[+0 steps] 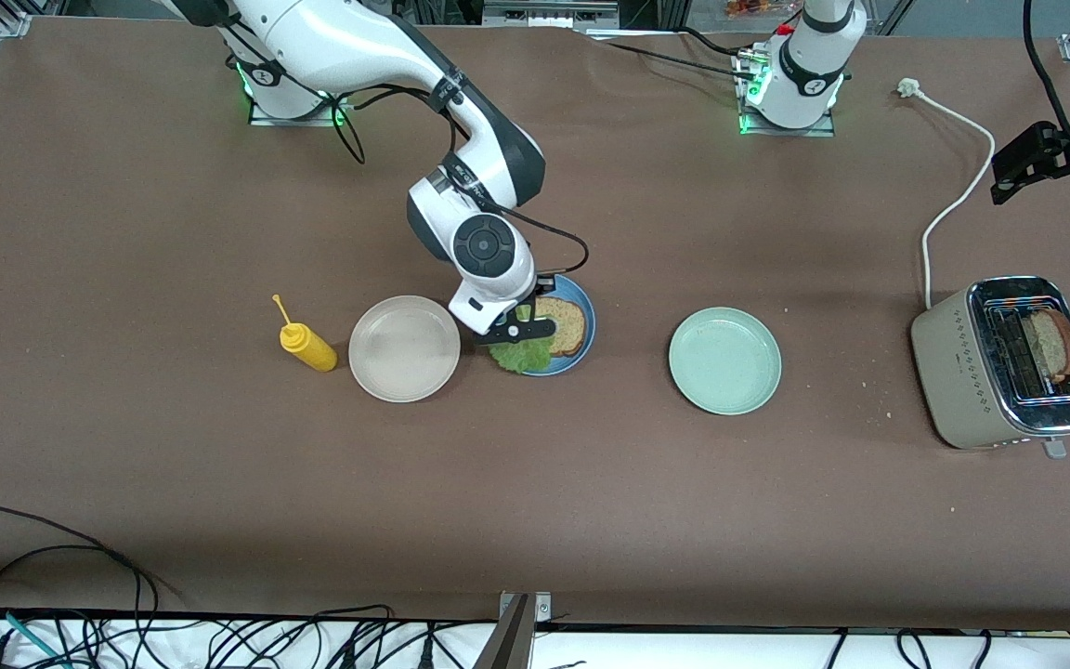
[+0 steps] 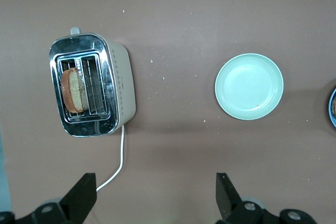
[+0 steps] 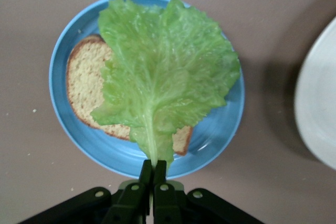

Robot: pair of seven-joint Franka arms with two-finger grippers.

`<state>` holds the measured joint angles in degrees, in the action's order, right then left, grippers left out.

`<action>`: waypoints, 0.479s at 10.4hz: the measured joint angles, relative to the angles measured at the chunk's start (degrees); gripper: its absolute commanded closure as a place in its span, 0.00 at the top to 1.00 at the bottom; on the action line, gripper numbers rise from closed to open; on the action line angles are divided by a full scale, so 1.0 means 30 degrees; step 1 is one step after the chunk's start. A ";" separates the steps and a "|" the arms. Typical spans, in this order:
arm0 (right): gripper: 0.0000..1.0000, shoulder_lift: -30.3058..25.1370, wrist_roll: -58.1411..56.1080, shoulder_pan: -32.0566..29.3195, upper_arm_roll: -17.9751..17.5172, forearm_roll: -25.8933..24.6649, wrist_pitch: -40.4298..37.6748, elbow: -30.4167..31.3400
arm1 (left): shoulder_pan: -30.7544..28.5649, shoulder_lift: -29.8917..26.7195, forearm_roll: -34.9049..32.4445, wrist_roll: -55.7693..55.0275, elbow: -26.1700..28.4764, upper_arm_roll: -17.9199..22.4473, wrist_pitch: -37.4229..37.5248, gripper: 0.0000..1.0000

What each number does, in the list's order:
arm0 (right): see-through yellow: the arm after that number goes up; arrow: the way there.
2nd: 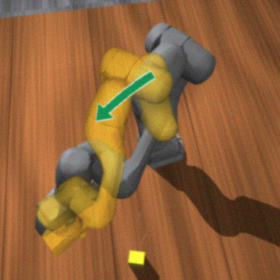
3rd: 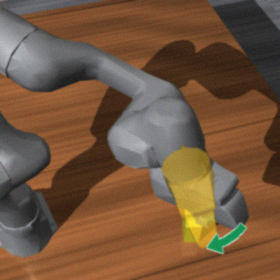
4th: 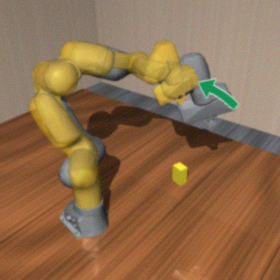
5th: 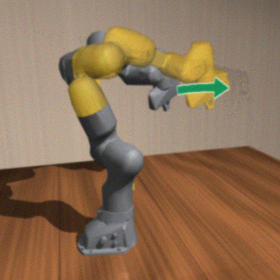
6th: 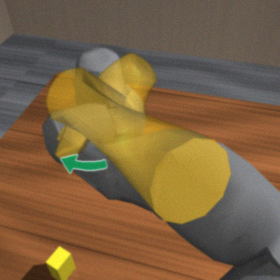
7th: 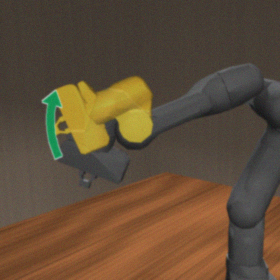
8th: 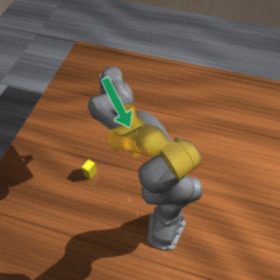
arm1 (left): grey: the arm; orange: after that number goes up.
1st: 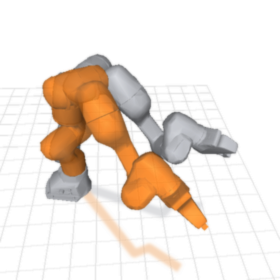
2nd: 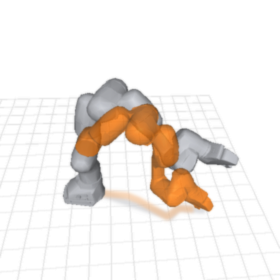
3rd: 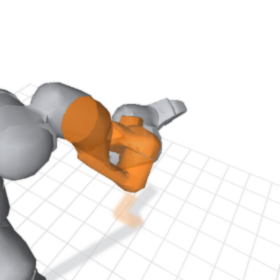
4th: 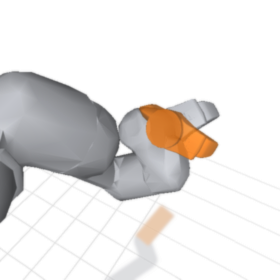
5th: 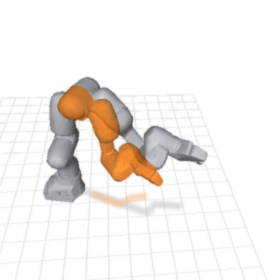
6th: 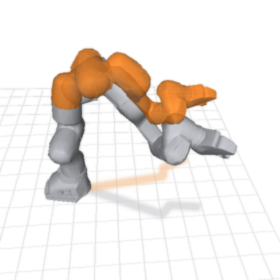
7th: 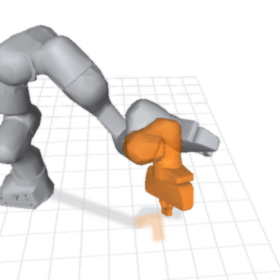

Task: Make sandwich in blue plate with both arms
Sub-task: 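Carry the lettuce onto the bread on the blue plate and release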

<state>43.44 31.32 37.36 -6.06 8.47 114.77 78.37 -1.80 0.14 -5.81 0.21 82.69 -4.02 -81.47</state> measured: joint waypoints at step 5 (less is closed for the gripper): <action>1.00 -0.0081 0.0062 0.0161 -0.0162 0.0512 -0.0005 0.0013 | 0.0000 0.0001 0.0000 0.0000 0.0000 -0.0001 0.0001 1.00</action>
<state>43.20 31.51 37.84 -6.55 10.01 114.75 78.41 -1.80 0.14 -5.81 0.21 82.69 -4.03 -81.47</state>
